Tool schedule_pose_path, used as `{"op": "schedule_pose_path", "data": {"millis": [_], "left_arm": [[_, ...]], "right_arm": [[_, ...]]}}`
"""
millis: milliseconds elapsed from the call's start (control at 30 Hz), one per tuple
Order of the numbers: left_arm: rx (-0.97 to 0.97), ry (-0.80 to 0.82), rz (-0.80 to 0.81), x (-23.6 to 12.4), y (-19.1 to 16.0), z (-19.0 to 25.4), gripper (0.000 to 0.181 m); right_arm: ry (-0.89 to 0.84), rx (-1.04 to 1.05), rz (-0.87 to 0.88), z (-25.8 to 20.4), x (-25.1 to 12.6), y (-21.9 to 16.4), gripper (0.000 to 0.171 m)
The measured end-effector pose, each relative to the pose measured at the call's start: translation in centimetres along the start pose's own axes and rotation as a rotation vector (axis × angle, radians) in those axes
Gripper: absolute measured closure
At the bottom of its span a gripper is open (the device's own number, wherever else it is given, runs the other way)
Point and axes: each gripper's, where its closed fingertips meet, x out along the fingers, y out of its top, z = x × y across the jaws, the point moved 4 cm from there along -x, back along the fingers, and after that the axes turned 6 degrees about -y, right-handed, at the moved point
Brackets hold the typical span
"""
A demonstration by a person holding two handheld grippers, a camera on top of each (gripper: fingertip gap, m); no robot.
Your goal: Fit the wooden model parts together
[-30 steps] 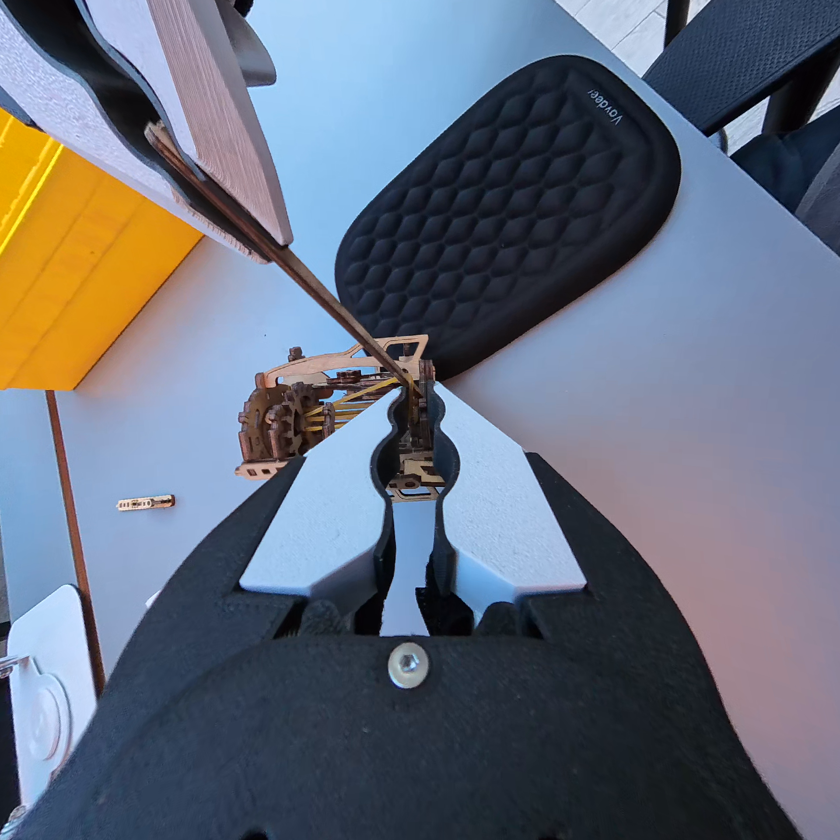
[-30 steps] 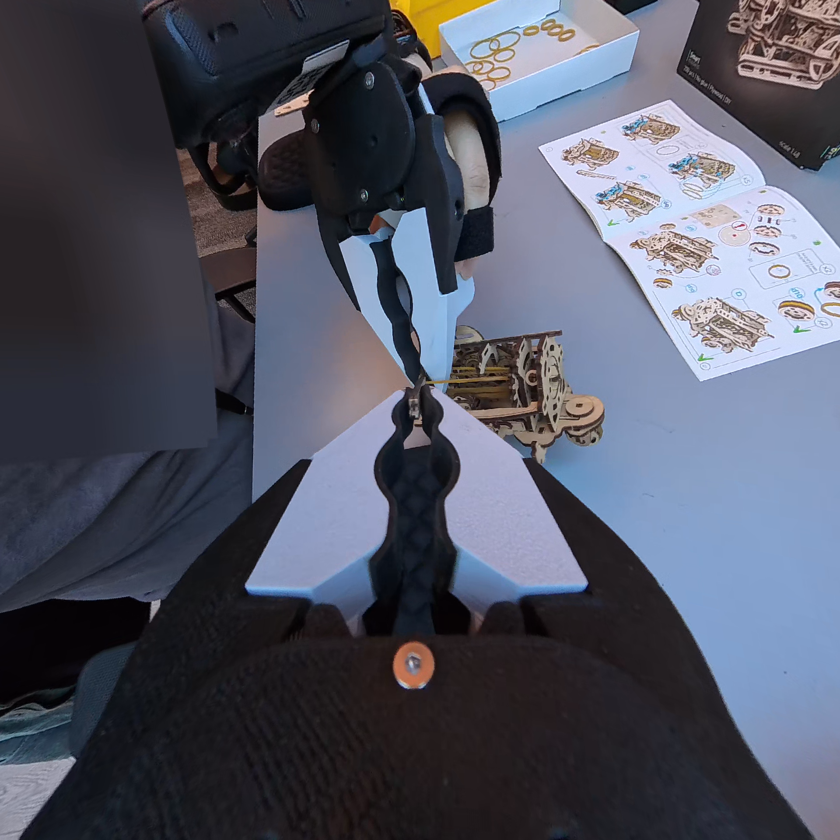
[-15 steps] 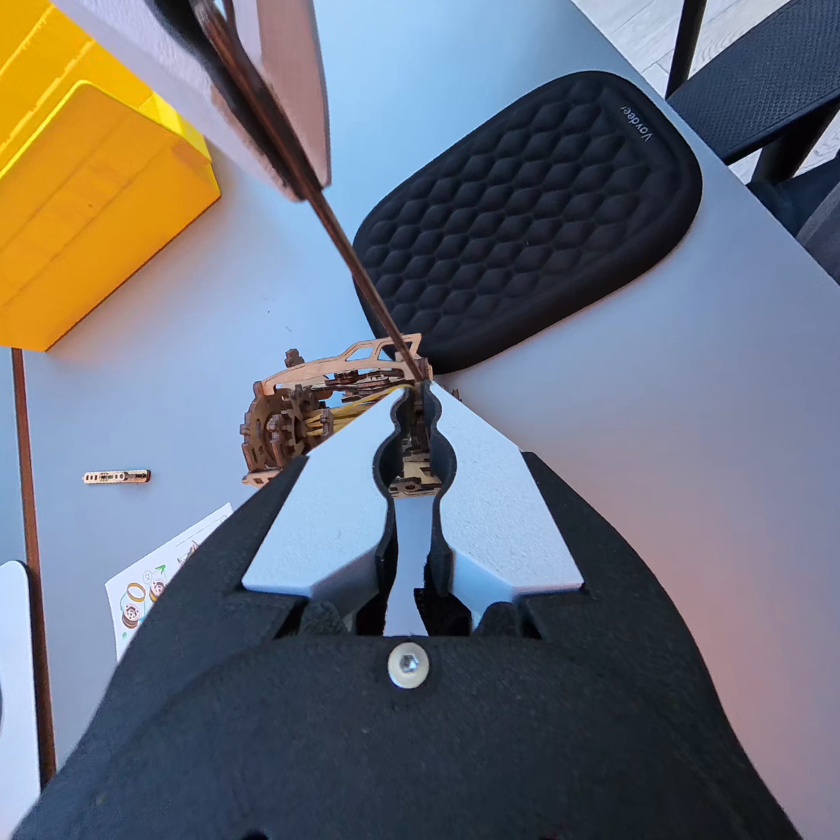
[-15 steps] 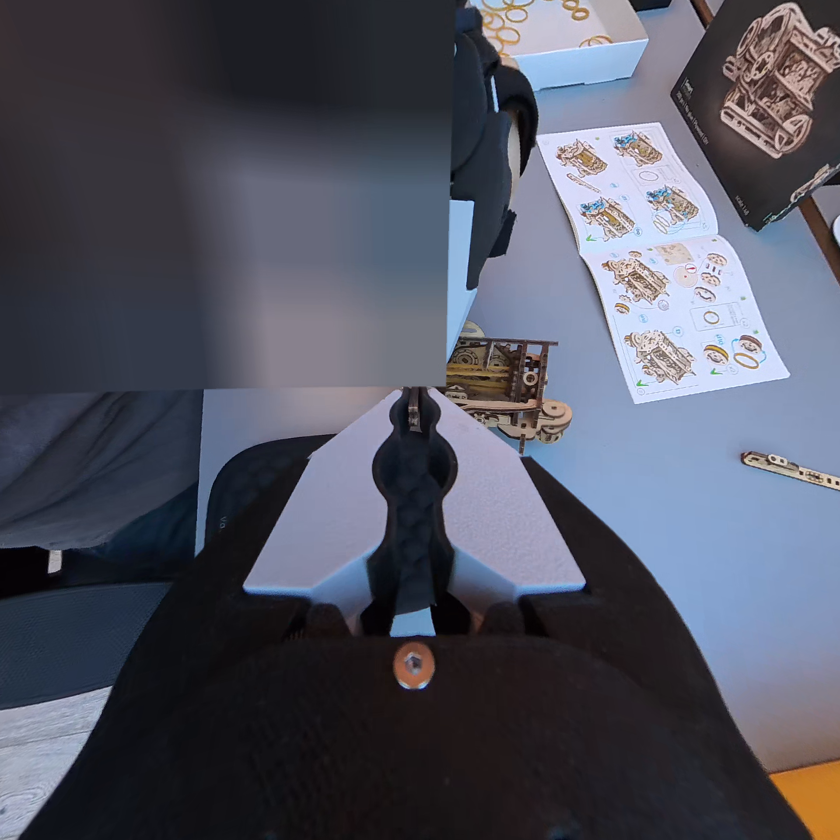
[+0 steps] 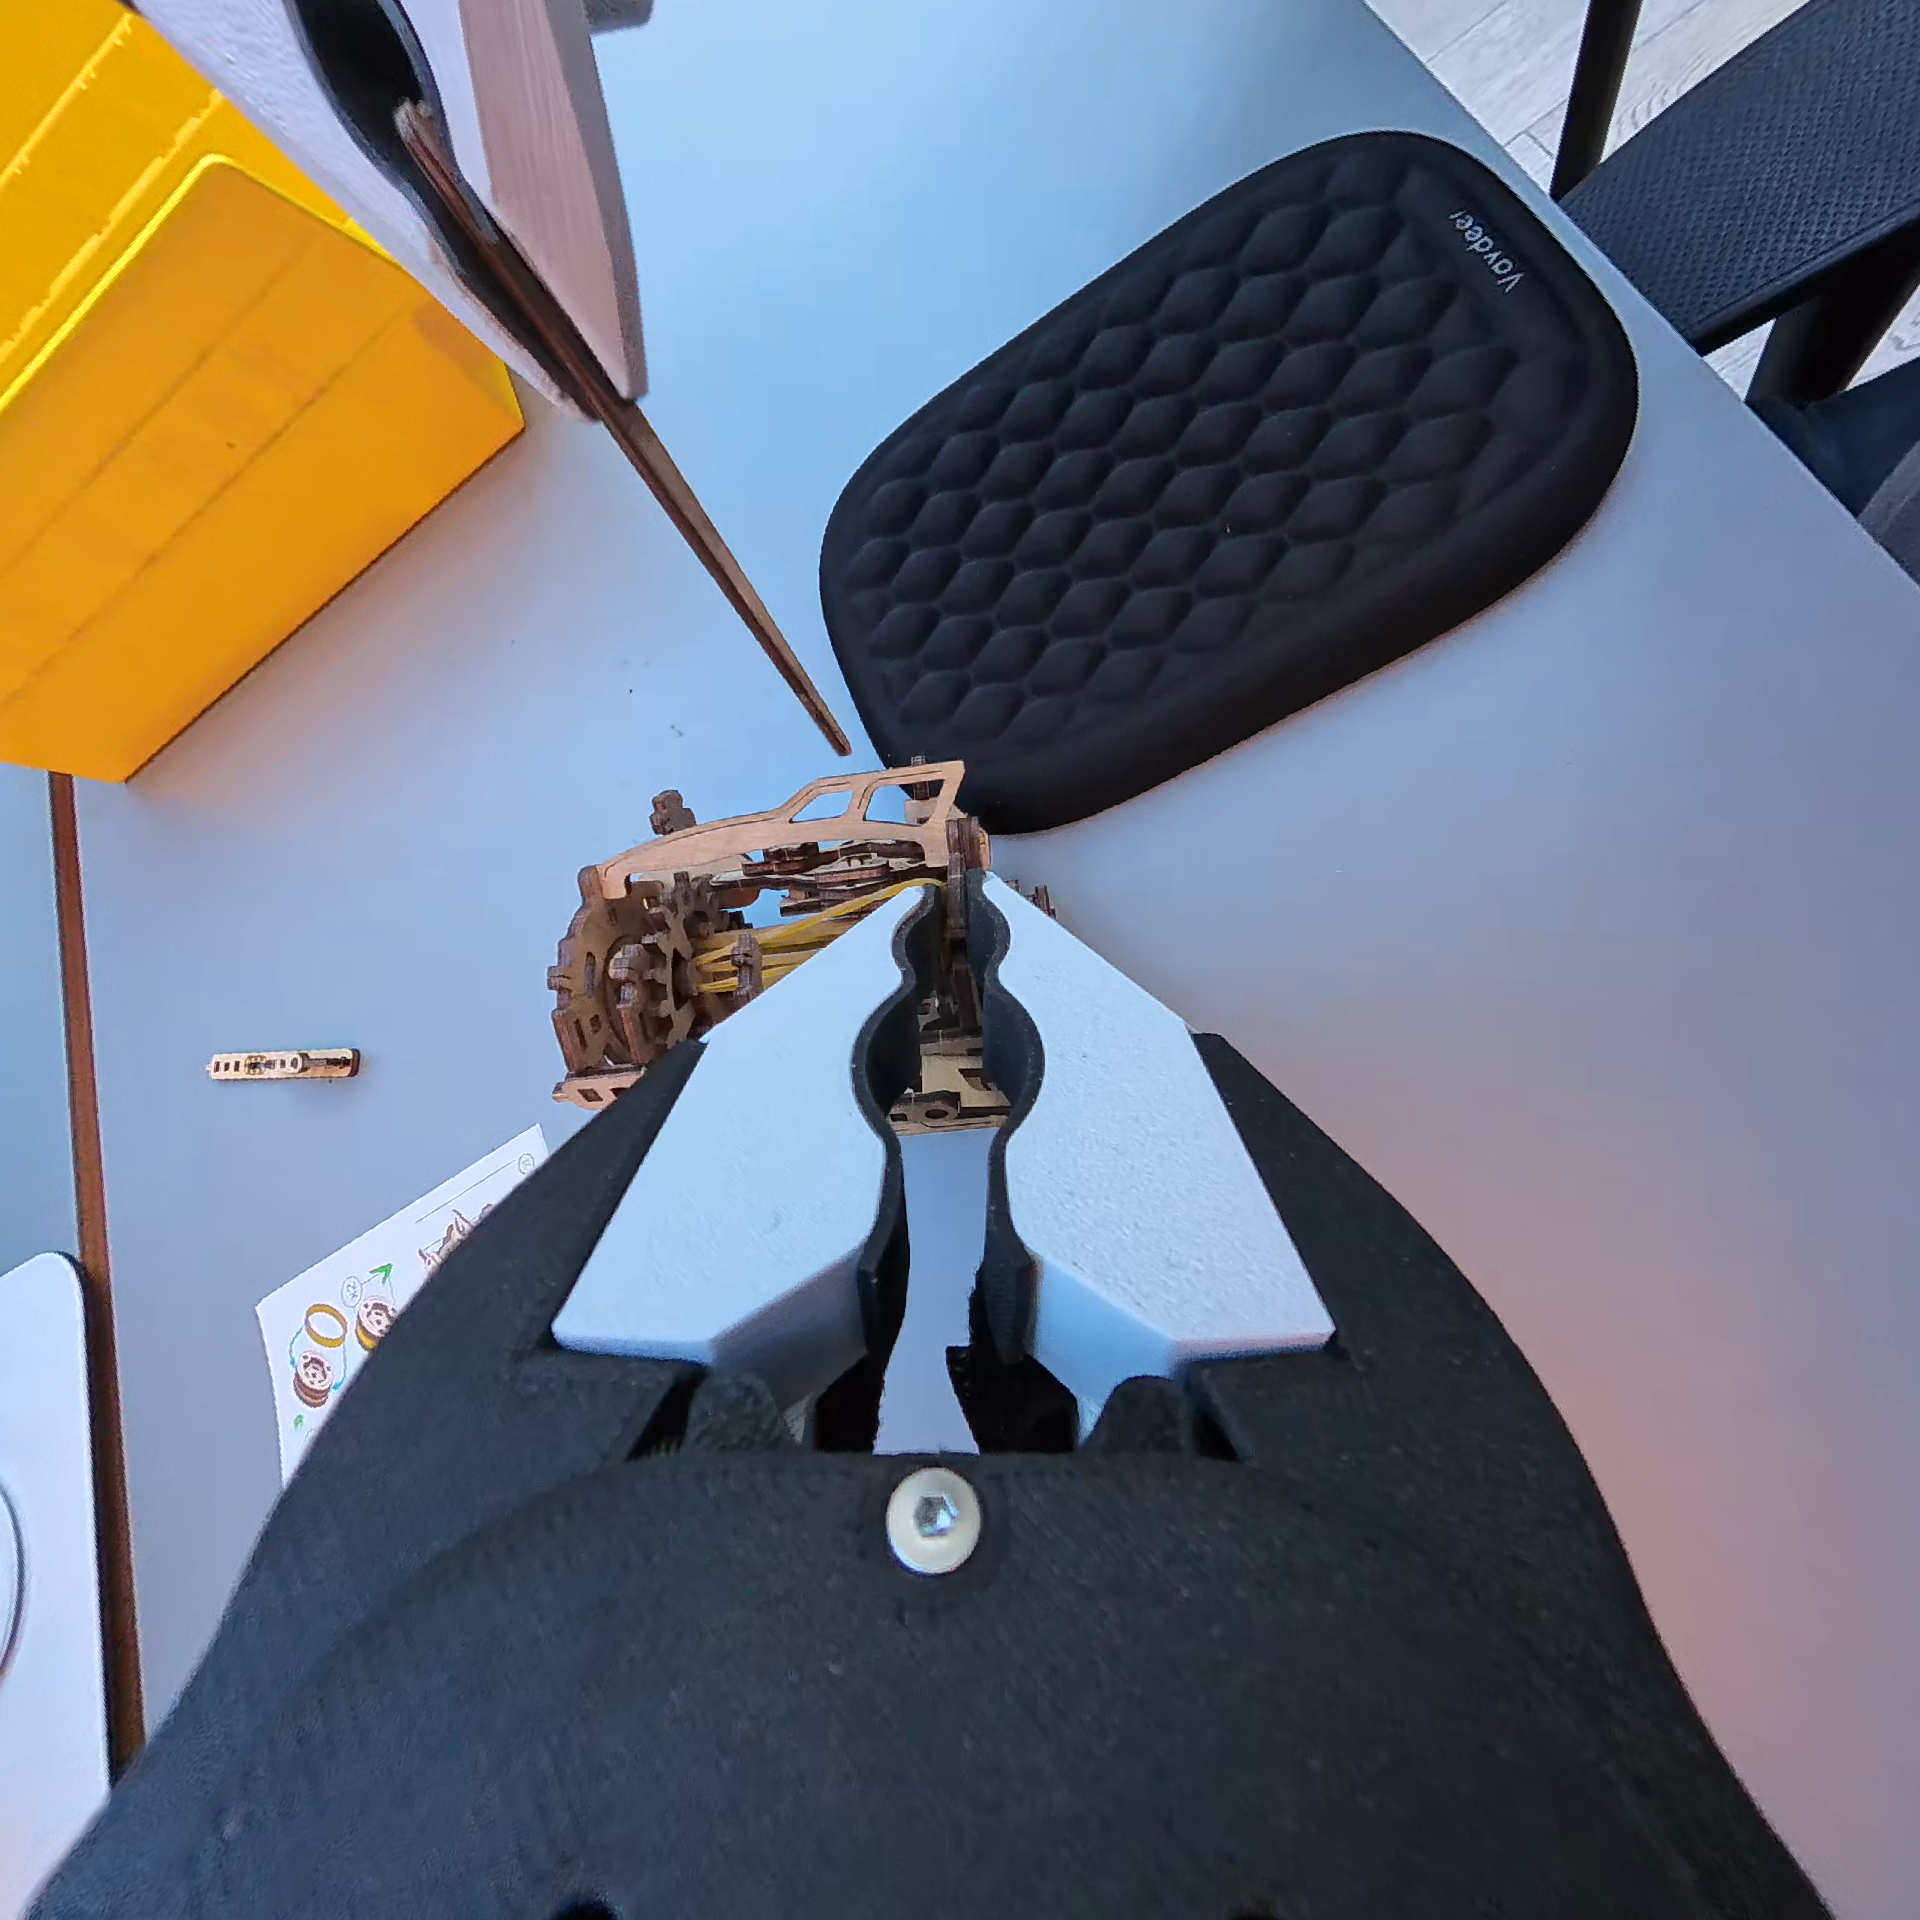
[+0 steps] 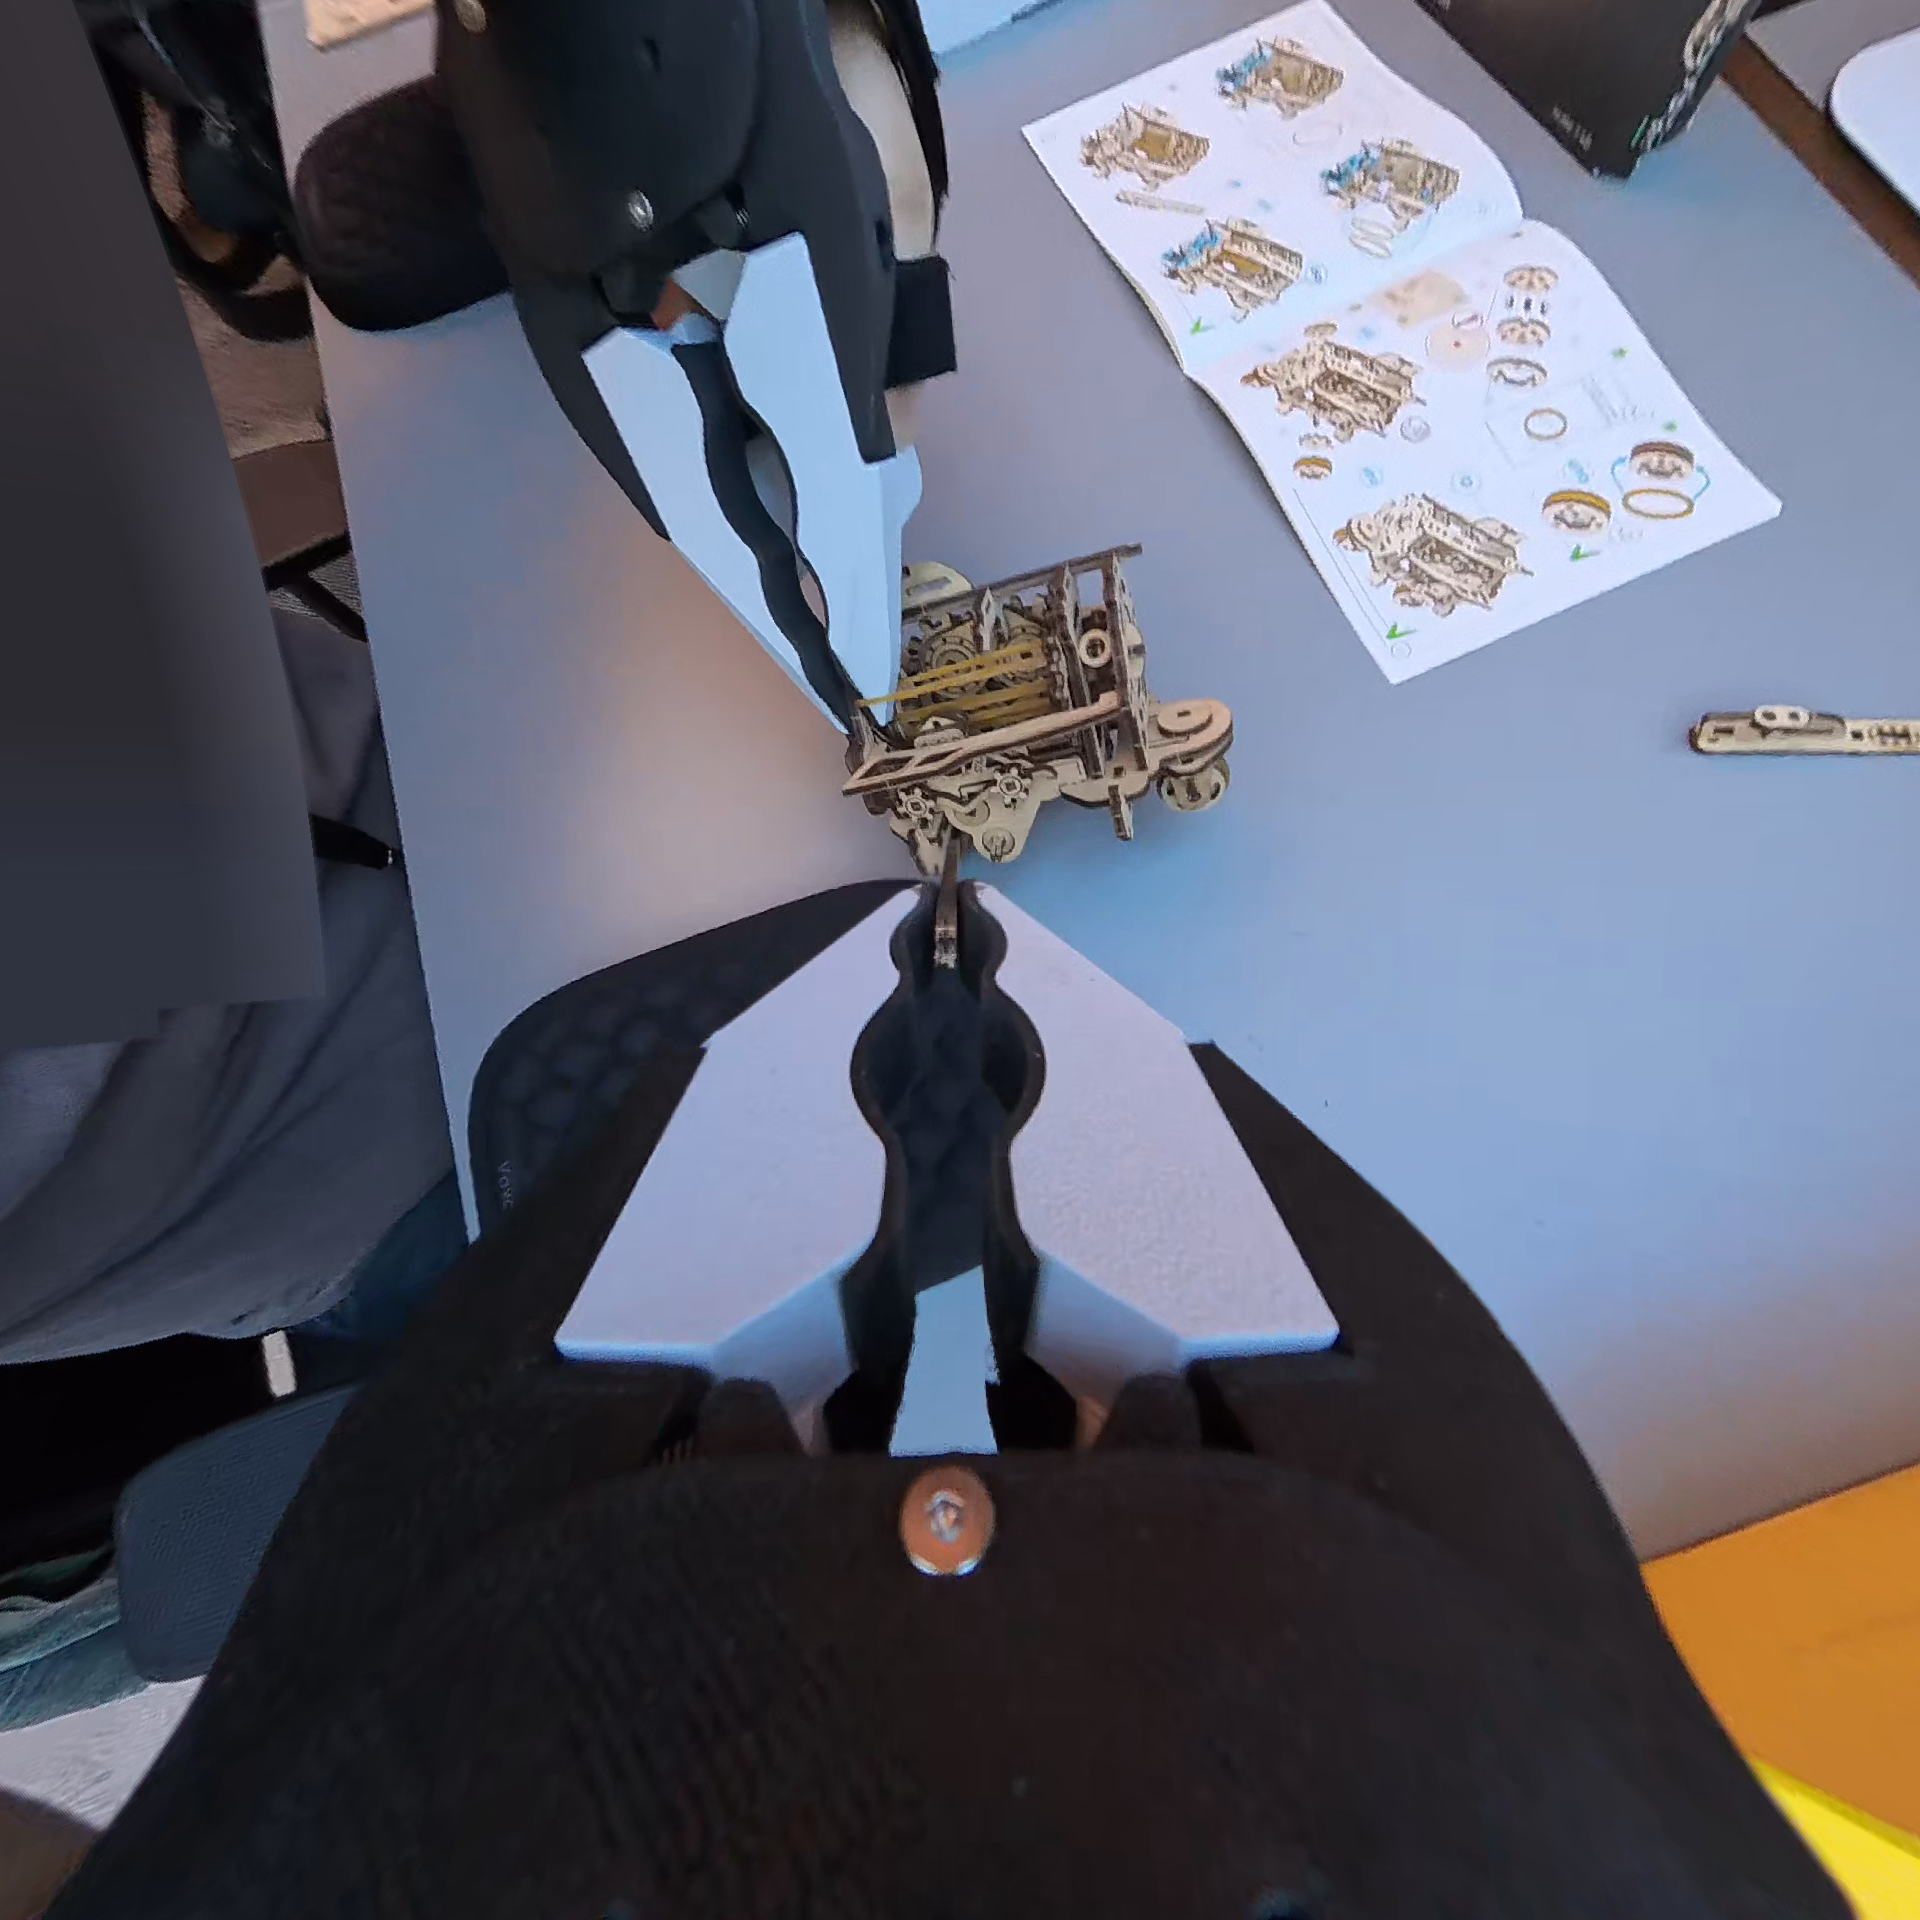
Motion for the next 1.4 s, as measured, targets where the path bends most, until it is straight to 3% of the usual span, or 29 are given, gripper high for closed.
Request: {"op": "schedule_pose_path", "data": {"millis": [200, 400, 567, 733, 967, 1133, 1400], "left_arm": [[-0.034, 0.024, -0.010, -0.2, -0.6, -0.7, 0.179], [-0.110, 0.040, -0.027, -1.6, -2.2, -1.3, 0.179], [-0.164, 0.031, -0.032, -3.1, -3.6, -1.0, 0.179], [-0.200, 0.034, -0.010, -3.9, -4.3, -0.9, 0.179], [-0.172, -0.042, -0.021, -4.1, -4.5, -0.8, 0.179], [-0.168, -0.075, -0.022, -3.7, -4.3, -1.3, 0.179], [-0.186, -0.070, 0.010, -3.7, -4.3, -1.5, 0.178]], "right_arm": [[-0.101, 0.045, -0.107, 2.4, 0.4, -1.3, 0.170], [-0.065, 0.038, -0.219, 3.9, 2.5, -1.2, 0.170], [-0.015, -0.046, -0.121, 3.4, 4.1, 2.1, 0.170], [0.003, -0.087, 0.152, 2.7, 2.6, 7.4, 0.170], [0.214, -0.371, -0.050, 1.0, 5.3, 9.5, 0.170], [0.271, -0.387, -0.057, 2.1, 7.5, 10.1, 0.170], [0.312, -0.412, -0.076, 1.5, 7.4, 8.8, 0.170]]}}
